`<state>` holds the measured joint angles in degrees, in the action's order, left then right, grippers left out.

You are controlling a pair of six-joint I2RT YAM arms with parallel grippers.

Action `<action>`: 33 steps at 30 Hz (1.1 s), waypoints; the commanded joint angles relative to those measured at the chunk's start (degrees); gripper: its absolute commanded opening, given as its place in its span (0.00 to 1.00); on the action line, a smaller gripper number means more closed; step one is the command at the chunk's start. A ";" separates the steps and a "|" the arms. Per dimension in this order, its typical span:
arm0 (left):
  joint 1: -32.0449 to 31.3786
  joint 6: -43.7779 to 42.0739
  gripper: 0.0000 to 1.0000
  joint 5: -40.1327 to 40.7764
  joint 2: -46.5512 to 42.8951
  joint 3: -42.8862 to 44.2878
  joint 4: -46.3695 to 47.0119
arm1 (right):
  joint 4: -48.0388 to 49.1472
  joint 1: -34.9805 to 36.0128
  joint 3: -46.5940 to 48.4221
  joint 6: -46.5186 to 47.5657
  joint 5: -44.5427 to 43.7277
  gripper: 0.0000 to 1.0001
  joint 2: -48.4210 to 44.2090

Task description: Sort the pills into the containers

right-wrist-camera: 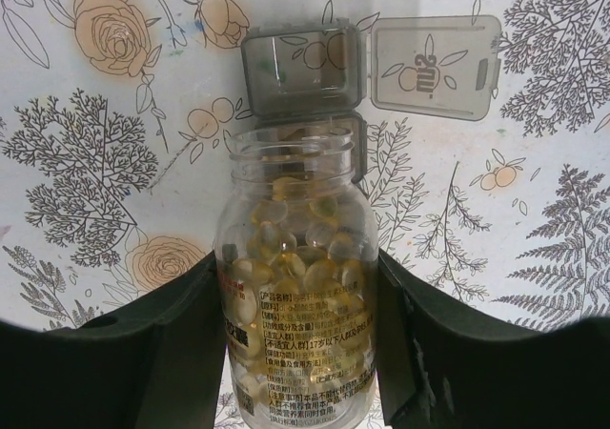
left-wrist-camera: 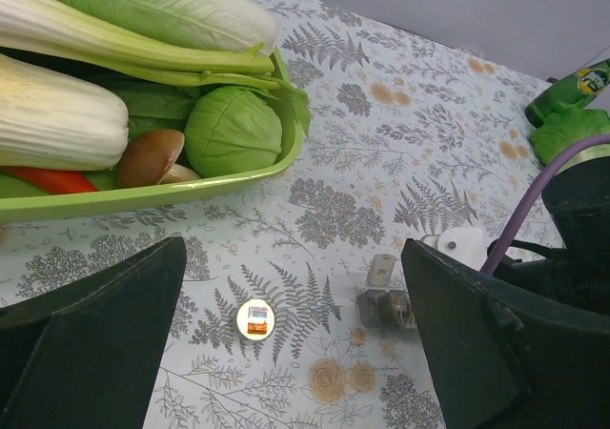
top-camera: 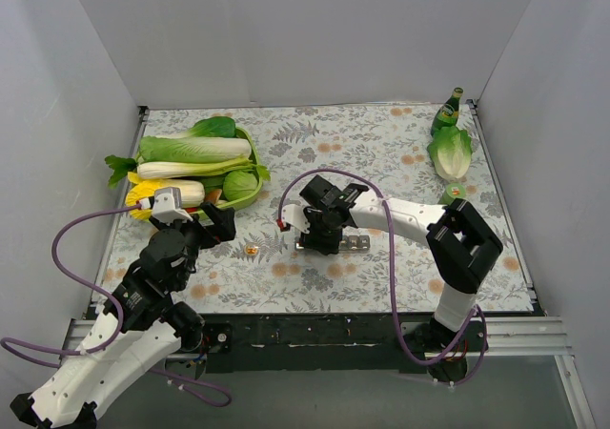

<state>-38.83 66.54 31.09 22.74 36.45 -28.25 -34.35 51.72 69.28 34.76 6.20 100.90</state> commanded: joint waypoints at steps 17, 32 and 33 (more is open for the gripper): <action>0.24 0.69 0.98 0.02 -0.77 0.38 0.12 | -1.25 1.36 3.67 1.62 -2.42 0.15 0.35; 0.24 0.34 0.98 0.11 -0.86 0.73 0.04 | -1.33 1.98 4.46 2.59 -4.35 0.15 0.79; 0.24 0.34 0.98 0.11 -0.77 0.64 0.12 | -1.34 1.98 4.55 2.94 -4.52 0.15 0.87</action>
<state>-38.83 66.94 30.89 22.26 36.45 -28.25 -35.24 53.15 70.87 36.47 2.68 101.67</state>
